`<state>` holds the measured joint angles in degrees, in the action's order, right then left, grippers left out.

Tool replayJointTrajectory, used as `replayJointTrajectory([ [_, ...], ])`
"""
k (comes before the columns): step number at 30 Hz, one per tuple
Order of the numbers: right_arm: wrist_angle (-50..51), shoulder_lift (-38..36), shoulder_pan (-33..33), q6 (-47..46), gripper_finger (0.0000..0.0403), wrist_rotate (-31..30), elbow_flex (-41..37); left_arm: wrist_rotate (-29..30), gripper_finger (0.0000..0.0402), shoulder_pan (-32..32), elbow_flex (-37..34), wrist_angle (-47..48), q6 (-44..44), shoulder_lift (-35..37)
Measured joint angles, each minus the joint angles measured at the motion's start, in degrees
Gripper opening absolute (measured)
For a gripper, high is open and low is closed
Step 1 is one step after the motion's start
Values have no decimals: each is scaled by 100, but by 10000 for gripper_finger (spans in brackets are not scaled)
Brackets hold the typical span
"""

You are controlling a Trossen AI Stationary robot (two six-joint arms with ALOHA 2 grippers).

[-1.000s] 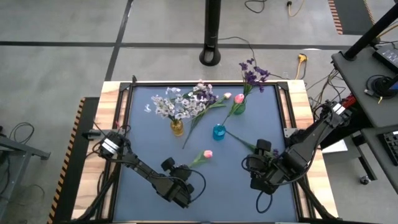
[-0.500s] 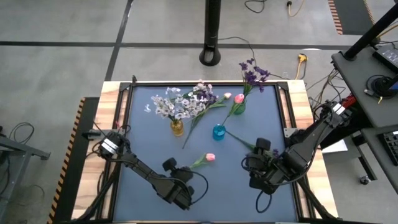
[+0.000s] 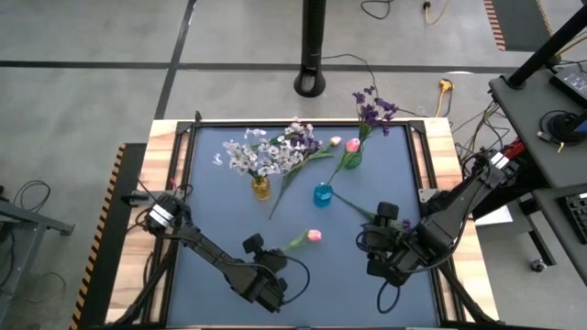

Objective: Sort flowers into vase by color
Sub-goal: Put the bottom pink tulip into the blue flower vase

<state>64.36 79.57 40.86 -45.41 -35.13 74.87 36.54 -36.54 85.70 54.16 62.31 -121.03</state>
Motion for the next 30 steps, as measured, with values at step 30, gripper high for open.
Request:
replayJointTrajectory([
  [30, -5740, -70, -28, 3109, 217, -1188, -2202, 3307, 0, -518, 522, -219, -2912, 1327],
])
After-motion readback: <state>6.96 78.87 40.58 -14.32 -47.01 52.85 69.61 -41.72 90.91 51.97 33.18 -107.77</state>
